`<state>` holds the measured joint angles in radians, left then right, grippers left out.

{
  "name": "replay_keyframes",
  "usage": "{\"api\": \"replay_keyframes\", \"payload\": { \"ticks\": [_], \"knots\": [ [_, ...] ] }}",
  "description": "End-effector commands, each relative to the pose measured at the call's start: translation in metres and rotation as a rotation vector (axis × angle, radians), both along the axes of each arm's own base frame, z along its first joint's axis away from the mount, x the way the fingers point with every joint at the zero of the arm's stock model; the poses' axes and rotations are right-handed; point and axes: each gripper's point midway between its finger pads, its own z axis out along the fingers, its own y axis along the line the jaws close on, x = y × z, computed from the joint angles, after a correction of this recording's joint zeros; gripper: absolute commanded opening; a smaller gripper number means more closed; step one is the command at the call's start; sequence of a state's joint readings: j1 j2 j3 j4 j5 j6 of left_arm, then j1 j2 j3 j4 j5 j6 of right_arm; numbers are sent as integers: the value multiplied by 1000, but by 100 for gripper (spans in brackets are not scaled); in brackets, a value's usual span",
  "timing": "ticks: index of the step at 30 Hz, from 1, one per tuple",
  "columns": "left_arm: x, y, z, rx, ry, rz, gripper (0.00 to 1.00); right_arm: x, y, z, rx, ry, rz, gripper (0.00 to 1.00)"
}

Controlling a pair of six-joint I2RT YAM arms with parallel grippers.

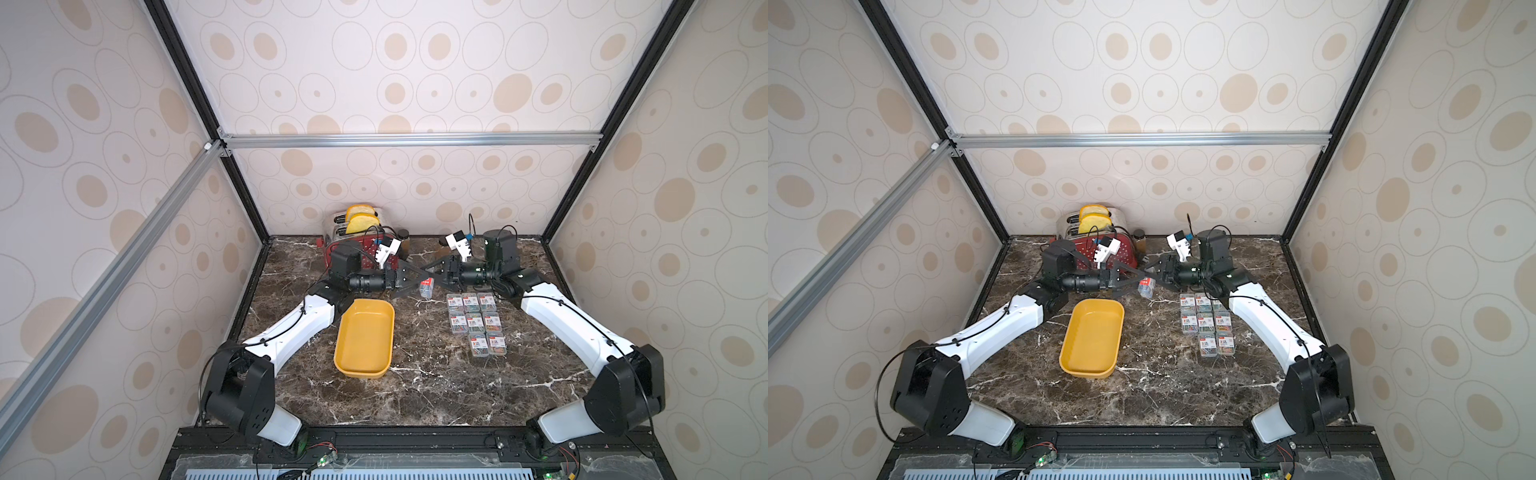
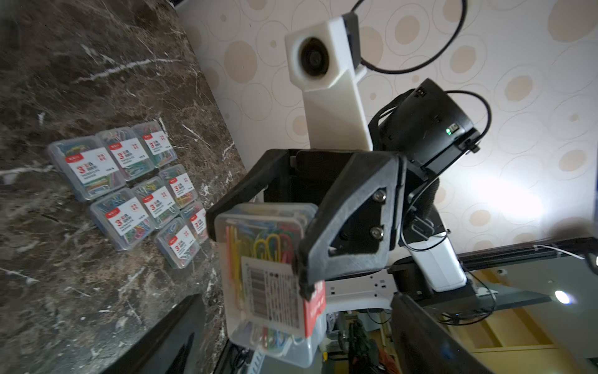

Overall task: Take the paper clips out of the storage box
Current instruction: Pick up the boxed paper clips from the storage box.

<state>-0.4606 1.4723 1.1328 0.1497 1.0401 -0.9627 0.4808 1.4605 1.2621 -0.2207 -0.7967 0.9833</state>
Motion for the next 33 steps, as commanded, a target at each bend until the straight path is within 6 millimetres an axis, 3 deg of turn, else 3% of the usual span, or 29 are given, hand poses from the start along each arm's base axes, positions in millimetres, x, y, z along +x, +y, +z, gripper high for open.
{"api": "replay_keyframes", "payload": {
  "ticks": [1,5,8,15,19,27,33],
  "knots": [
    [-4,20,10,155,-201,66,90,8,-24,-1,-74,27,-162,27],
    [-4,40,-2,351,-382,154,84,13,-39,-19,-120,134,-283,26],
    [-6,39,-6,434,-496,171,82,17,-40,-25,-98,197,-334,26],
    [-17,19,-7,446,-689,189,84,30,-40,-17,-19,270,-429,23],
    [-13,12,-18,455,-693,190,85,32,-36,-14,-14,289,-428,23],
    [-7,-20,-8,382,-733,168,87,29,-31,-21,-23,309,-415,22],
    [-3,-35,-16,365,-722,160,84,28,-28,-17,-20,293,-399,21]
  ]
}}
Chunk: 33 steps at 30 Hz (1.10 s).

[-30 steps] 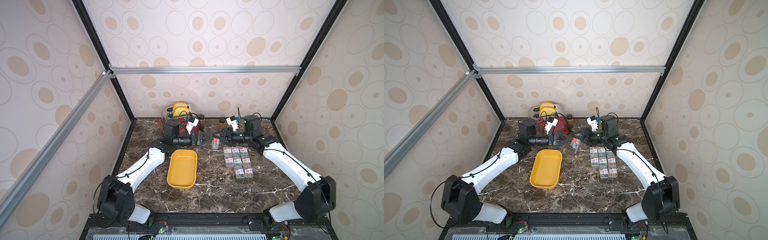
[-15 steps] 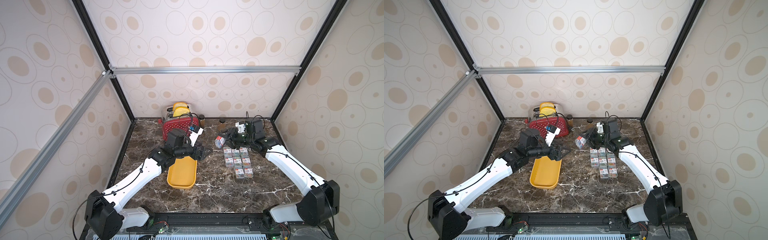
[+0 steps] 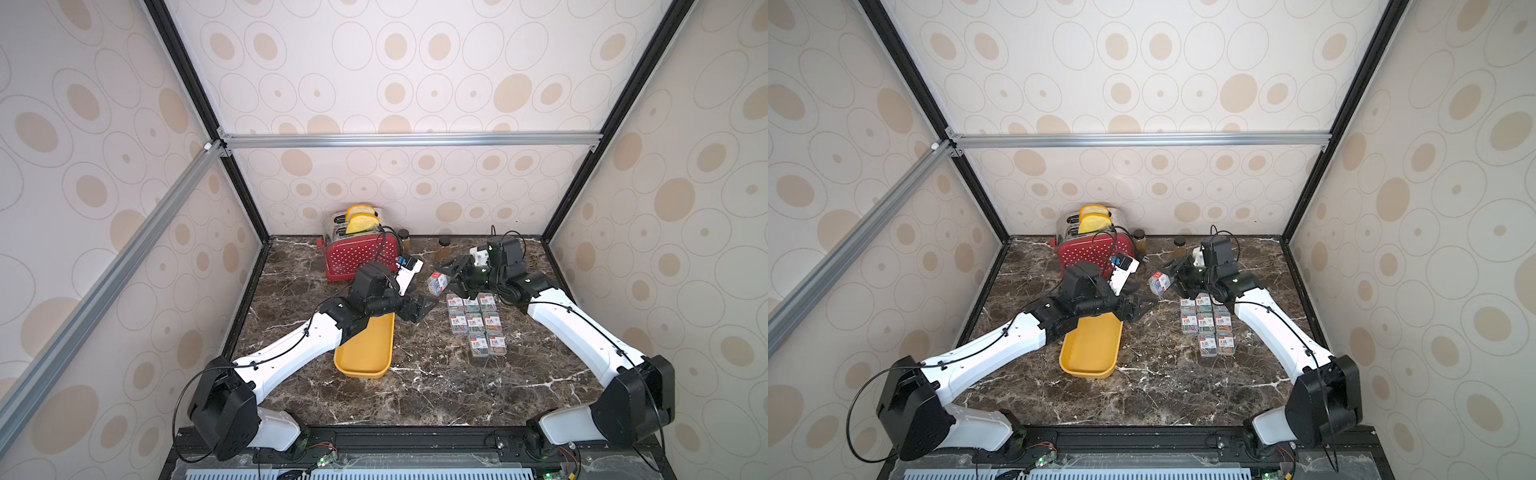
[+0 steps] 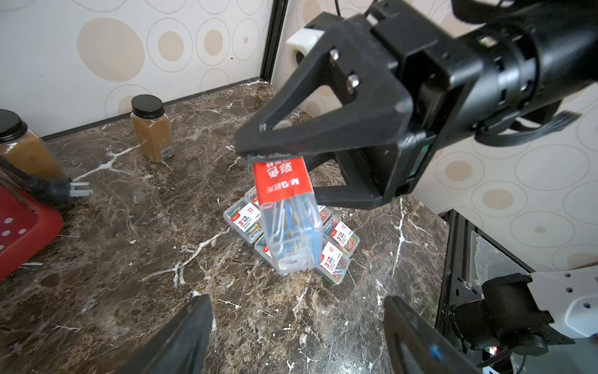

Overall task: Take the paper clips out of the storage box
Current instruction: Pick up the boxed paper clips from the storage box.

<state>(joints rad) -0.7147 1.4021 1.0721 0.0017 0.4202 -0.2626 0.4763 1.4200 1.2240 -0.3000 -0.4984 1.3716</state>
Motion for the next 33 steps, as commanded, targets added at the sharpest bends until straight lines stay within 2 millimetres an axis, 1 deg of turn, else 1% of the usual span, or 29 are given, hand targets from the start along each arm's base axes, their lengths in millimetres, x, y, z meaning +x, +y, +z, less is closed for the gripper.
{"api": "replay_keyframes", "payload": {
  "ticks": [1,6,8,11,19,22,26,29,33],
  "knots": [
    [8,-10,32,-68,-83,6,83,1,6,15,20,-41,17,21],
    [23,-3,38,-55,-139,83,80,-3,11,13,25,-46,40,20],
    [26,-6,41,-60,-154,81,80,-4,13,13,26,-46,45,20],
    [30,-9,37,-58,-153,85,78,-3,11,18,15,-69,44,19],
    [30,-10,32,-59,-163,78,69,-4,13,20,25,-80,60,17],
    [29,-10,30,-51,-169,71,67,-6,16,22,39,-83,81,15],
    [27,-12,26,-40,-166,52,56,-8,20,23,64,-80,98,12],
    [27,-12,25,-40,-166,51,55,-8,24,25,77,-82,125,9],
    [27,-9,26,-27,-173,55,46,-9,25,26,82,-91,133,8]
  ]
}}
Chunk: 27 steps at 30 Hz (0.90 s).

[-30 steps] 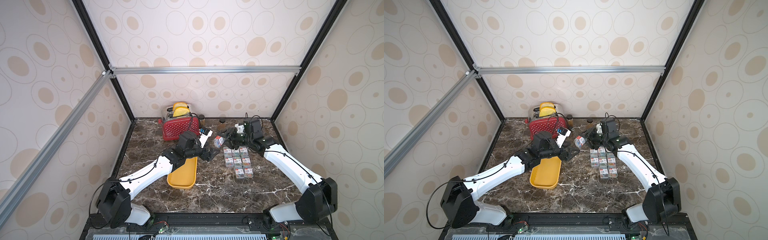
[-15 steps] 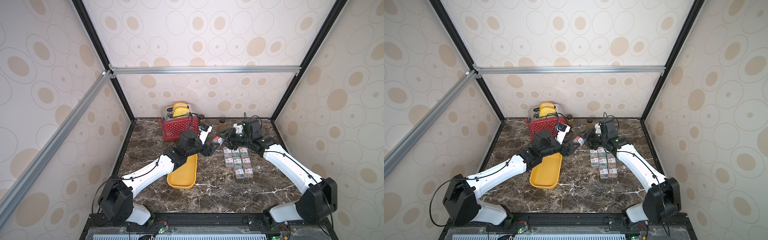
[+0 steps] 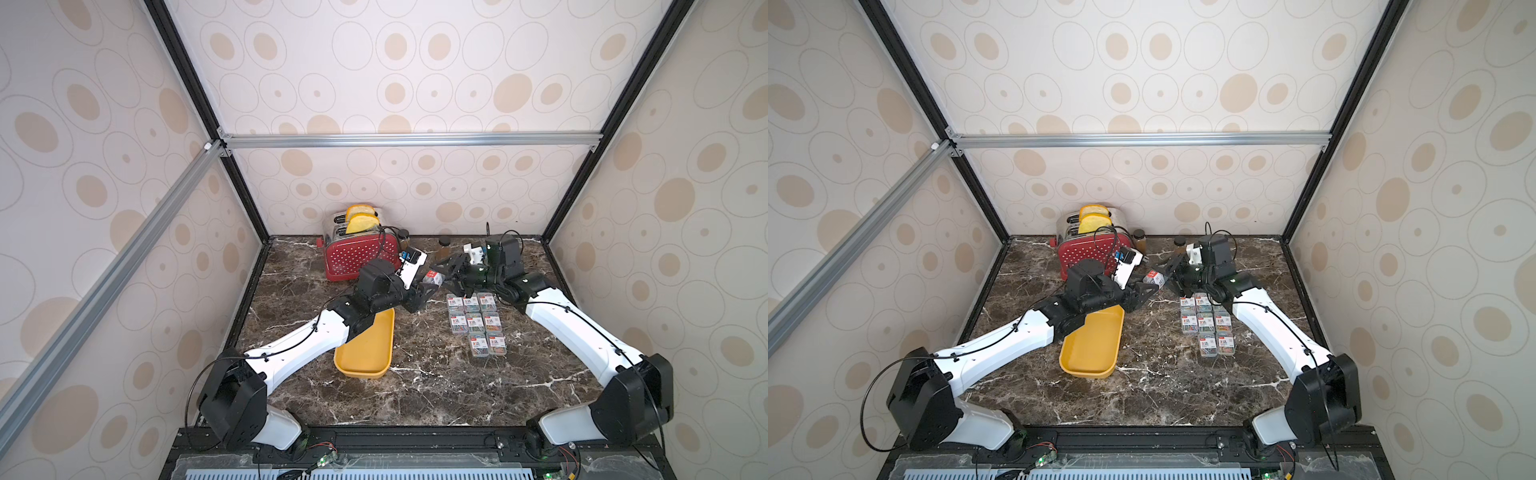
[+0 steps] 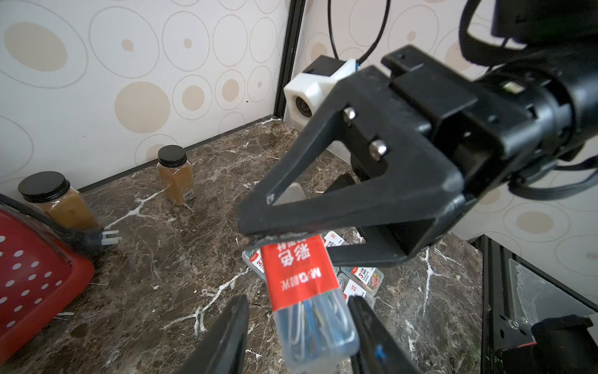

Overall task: Take the paper clips out of the storage box
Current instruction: Pick up the boxed paper clips from the storage box.

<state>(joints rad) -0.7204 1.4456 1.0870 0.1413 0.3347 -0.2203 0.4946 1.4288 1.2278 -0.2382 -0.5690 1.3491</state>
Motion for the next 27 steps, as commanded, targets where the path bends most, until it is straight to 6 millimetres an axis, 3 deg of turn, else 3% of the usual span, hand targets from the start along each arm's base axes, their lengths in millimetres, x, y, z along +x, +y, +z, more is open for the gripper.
{"api": "replay_keyframes", "payload": {
  "ticks": [1,15,22,27],
  "knots": [
    [2,-1,9,6,-39,1,45,-2,8,13,32,-41,46,8],
    [11,22,11,71,-5,108,29,-10,8,3,21,-45,85,17],
    [15,27,12,79,39,121,24,-10,5,8,-6,-85,98,44],
    [11,43,15,75,117,95,24,-5,-23,15,-83,-174,94,63]
  ]
}}
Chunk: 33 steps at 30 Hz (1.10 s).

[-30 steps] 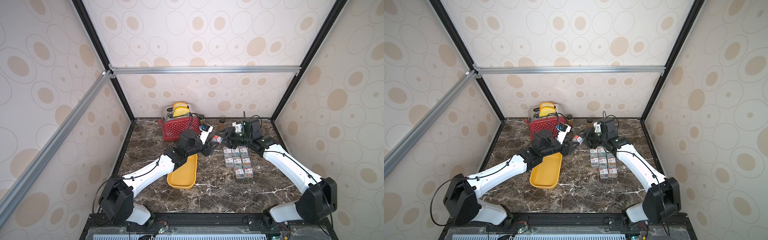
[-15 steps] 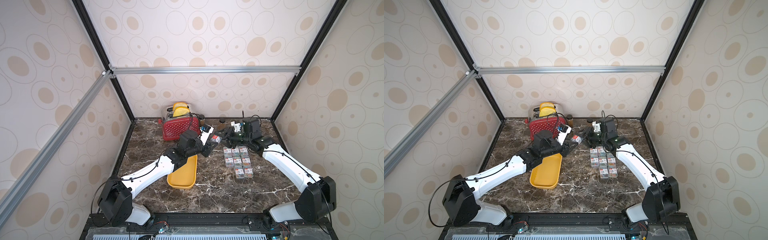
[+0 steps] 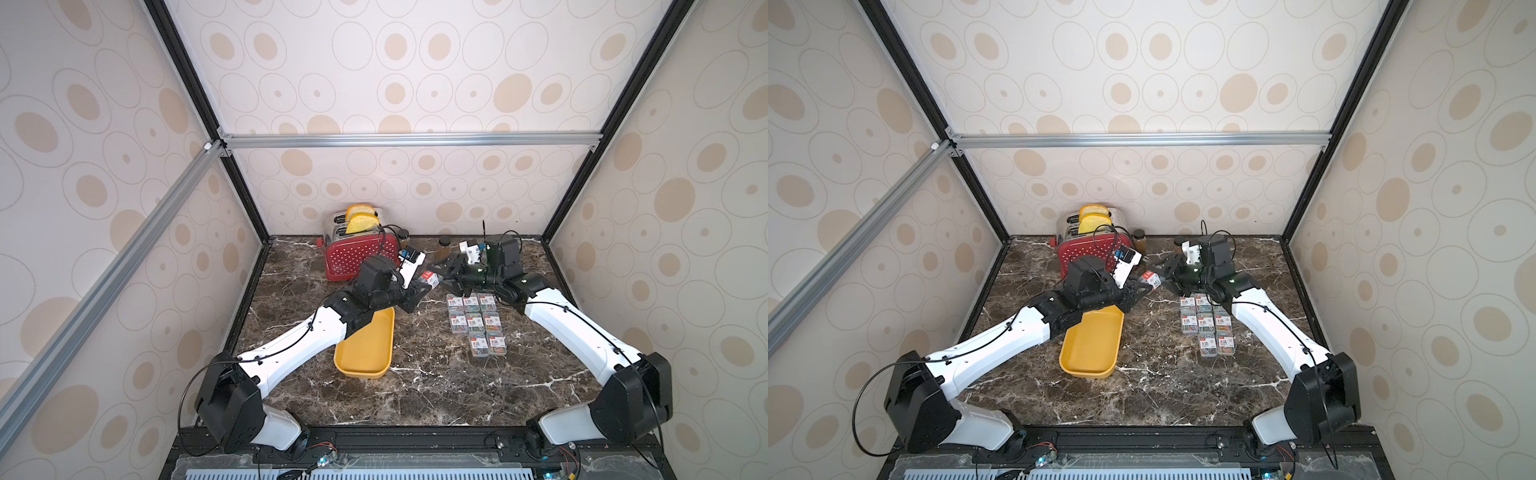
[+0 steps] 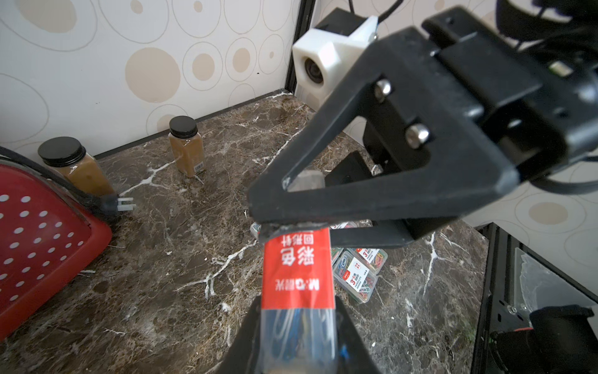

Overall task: Take the paper clips out of the storage box
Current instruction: Pick up the boxed paper clips from the storage box.

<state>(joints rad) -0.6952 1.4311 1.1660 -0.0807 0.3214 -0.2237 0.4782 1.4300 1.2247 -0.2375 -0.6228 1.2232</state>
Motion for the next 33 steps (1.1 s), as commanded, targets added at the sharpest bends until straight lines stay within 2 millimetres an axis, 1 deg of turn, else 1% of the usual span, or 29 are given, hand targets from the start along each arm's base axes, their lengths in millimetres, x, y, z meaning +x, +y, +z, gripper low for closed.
{"api": "replay_keyframes", "payload": {
  "ticks": [1,3,6,8,11,13,15,16,19,21,24,28,31,33],
  "knots": [
    [9,28,19,-1,56,42,24,-2,-29,16,-75,-116,23,66],
    [2,34,19,22,110,4,25,-5,-37,19,-98,-179,79,67],
    [-12,41,11,79,234,-76,24,-20,-46,19,-191,-295,208,68],
    [-26,44,4,101,314,-138,25,-29,-52,12,-272,-362,280,68],
    [-40,45,-6,124,420,-206,25,-42,-61,-2,-373,-437,360,68],
    [-47,44,-16,150,488,-241,24,-47,-72,-15,-472,-492,379,68],
    [-57,41,-26,164,560,-300,24,-54,-81,-21,-556,-559,390,68],
    [-59,41,-29,170,589,-317,24,-56,-87,-23,-601,-592,387,68],
    [-65,36,-35,163,645,-361,22,-64,-93,-26,-684,-709,398,68],
    [-66,31,-36,142,676,-390,22,-72,-89,-25,-709,-798,428,69],
    [-67,24,-39,144,716,-417,21,-80,-79,-27,-714,-897,451,70],
    [-68,19,-45,143,764,-435,20,-82,-65,-31,-744,-964,498,70],
    [-72,14,-44,136,779,-461,20,-85,-52,-33,-787,-1017,558,70],
    [-75,12,-44,133,791,-480,20,-87,-44,-34,-776,-1053,589,71]
  ]
}}
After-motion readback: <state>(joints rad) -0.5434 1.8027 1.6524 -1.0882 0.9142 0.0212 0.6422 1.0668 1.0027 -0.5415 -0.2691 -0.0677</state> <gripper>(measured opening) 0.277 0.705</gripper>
